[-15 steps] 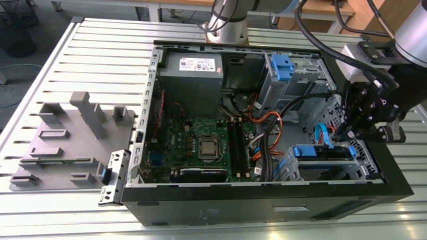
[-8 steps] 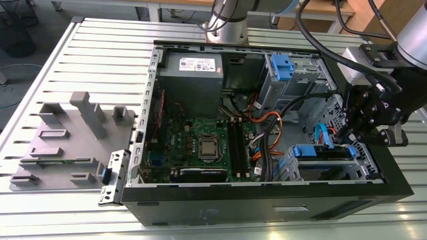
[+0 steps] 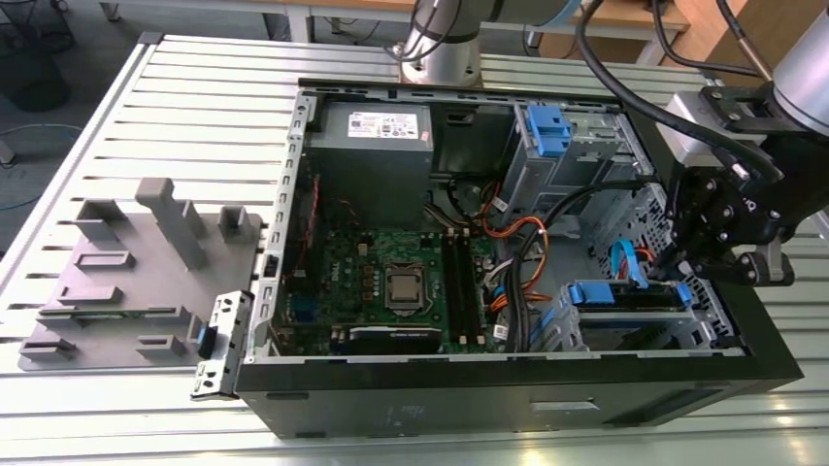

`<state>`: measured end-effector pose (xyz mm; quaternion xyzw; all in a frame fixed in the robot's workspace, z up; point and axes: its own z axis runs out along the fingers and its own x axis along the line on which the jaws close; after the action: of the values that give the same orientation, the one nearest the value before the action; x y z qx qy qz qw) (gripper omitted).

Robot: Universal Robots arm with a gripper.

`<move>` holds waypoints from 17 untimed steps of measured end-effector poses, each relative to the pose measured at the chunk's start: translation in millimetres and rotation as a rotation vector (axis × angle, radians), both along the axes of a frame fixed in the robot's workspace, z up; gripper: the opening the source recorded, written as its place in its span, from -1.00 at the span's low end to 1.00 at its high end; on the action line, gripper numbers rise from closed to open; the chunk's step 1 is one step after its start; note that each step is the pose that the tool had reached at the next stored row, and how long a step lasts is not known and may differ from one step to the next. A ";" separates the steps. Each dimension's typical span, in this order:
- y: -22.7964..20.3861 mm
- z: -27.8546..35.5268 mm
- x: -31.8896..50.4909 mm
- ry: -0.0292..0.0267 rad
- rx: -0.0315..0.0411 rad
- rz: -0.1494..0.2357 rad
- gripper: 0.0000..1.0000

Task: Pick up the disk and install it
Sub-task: 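Insert the second disk wire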

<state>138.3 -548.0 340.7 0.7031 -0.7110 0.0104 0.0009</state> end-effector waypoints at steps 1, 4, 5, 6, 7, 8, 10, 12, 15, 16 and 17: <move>-0.7 0.1 0.0 0.0000 -0.0001 0.000 -0.67; -3.3 0.1 0.0 0.0000 -0.0002 0.000 -0.67; -4.1 0.1 0.0 0.0000 -0.0002 -0.001 -0.67; -4.8 0.1 0.0 0.0000 -0.0002 -0.001 -0.67; -5.6 0.1 0.0 0.0000 -0.0002 -0.001 -0.67; -6.5 0.1 0.0 0.0000 -0.0002 -0.001 -0.67; -8.3 0.1 0.0 0.0000 -0.0002 -0.001 -0.67; -9.3 0.1 0.0 0.0000 -0.0003 -0.001 -0.67; -9.5 -0.3 0.0 0.0000 -0.0001 -0.001 -0.67; -9.5 -0.7 0.0 0.0000 -0.0001 -0.001 -0.67; -9.6 -1.2 0.0 0.0000 -0.0002 -0.001 -0.67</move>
<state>138.3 -557.5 339.5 0.7026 -0.7115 0.0104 0.0010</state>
